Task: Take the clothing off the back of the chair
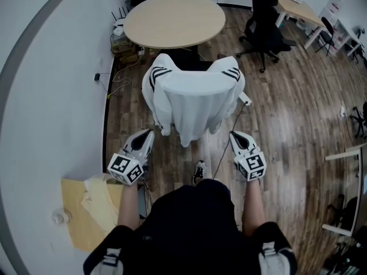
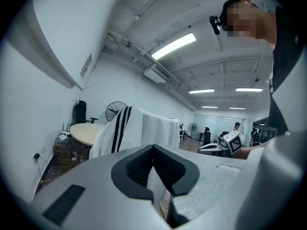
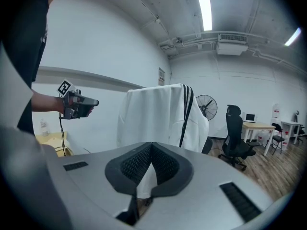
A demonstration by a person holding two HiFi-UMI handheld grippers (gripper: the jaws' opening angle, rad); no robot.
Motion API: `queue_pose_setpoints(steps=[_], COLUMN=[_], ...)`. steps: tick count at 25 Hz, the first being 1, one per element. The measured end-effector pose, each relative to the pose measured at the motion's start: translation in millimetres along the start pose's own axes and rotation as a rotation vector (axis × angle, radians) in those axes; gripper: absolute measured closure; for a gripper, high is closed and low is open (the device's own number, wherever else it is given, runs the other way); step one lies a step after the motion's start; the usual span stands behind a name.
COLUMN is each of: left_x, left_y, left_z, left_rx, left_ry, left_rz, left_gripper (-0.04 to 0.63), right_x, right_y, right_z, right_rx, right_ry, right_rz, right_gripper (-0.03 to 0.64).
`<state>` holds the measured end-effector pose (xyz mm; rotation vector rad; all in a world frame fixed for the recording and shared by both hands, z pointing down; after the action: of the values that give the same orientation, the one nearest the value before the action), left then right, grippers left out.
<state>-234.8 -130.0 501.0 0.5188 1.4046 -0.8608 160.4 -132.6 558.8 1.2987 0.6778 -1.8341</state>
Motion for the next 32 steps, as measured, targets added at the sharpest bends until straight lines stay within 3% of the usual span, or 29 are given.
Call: queue_pose_setpoints(steps=[12, 32], left_x=[7, 16], left_y=[-30, -53], left_z=[42, 80], left_rx=[0.043, 0.185], left_ry=[-0.004, 0.008], left_rz=[-0.012, -0.021], left_gripper=[0.595, 0.595], right_x=[9, 26], right_y=[52, 121], right_z=[40, 91], right_rx=[-0.006, 0.038], right_ry=[-0.026, -0.014], right_rz=[0.013, -0.011], right_gripper=[0.623, 0.623])
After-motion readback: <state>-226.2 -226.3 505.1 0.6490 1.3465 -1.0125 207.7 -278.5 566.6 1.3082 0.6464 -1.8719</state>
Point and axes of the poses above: the fingertips, and each gripper's own axes: z forward along the fingers, y to its right, x out of its top, the point moved 8 cm from there along -z, backward along the fingers, and after that the axes turned 3 degrees about z, right-handed, at the moved point
